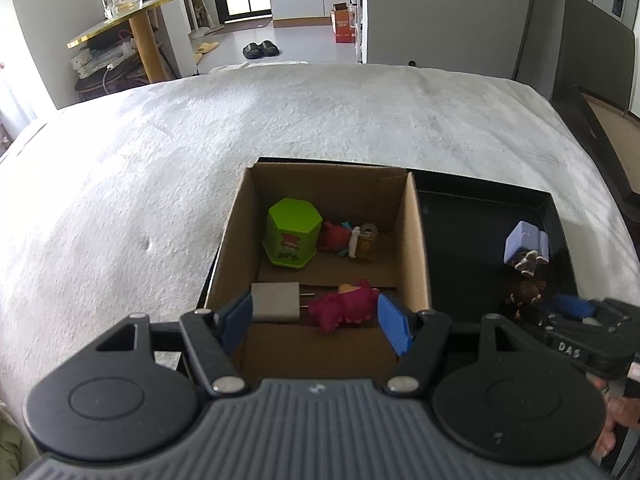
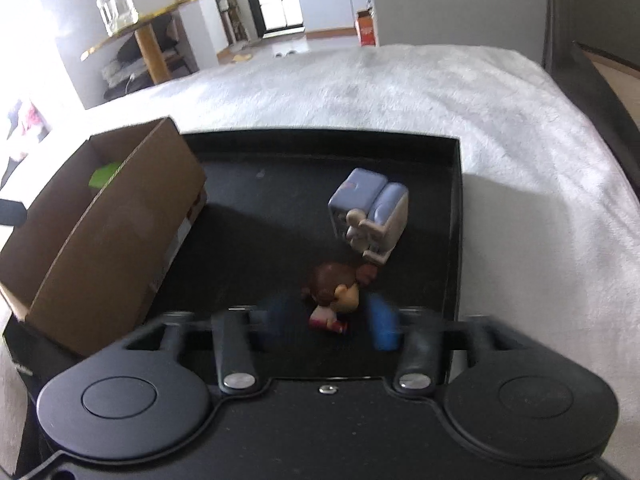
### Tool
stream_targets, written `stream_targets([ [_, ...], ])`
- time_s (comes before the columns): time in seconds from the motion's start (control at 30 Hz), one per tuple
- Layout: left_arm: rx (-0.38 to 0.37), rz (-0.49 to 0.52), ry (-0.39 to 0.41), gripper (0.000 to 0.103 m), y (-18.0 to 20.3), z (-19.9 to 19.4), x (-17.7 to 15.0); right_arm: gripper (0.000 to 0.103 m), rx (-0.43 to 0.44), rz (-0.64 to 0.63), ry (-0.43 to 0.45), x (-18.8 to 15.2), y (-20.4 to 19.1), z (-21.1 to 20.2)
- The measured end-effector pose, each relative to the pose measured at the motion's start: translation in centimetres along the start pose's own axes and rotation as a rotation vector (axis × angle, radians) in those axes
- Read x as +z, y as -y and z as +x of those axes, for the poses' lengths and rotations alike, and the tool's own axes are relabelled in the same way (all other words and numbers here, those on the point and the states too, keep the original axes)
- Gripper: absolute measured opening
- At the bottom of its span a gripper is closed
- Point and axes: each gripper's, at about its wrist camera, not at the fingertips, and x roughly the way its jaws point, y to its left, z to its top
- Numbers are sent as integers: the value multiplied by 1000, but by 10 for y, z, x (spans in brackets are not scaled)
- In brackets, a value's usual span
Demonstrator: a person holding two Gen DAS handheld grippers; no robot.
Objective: Organize rigid objects
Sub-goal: 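Carry the brown-haired doll with the right gripper into the box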
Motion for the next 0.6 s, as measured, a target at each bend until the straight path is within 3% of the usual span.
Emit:
stream_targets([
  [0.3,8,-28,-28,68,-12,14,-2,58,2,77,-26,0,13,25],
  [0.33,7,-30,-31,68,-13,15,-2,56,11,88,-31,-1,14,27],
  [0.4,4,-31,-37,68,-13,17,-2,30,24,96,-27,-1,15,29],
  [0.6,-20,-35,-28,68,-13,12,-1,30,32,82,-25,1,10,22],
])
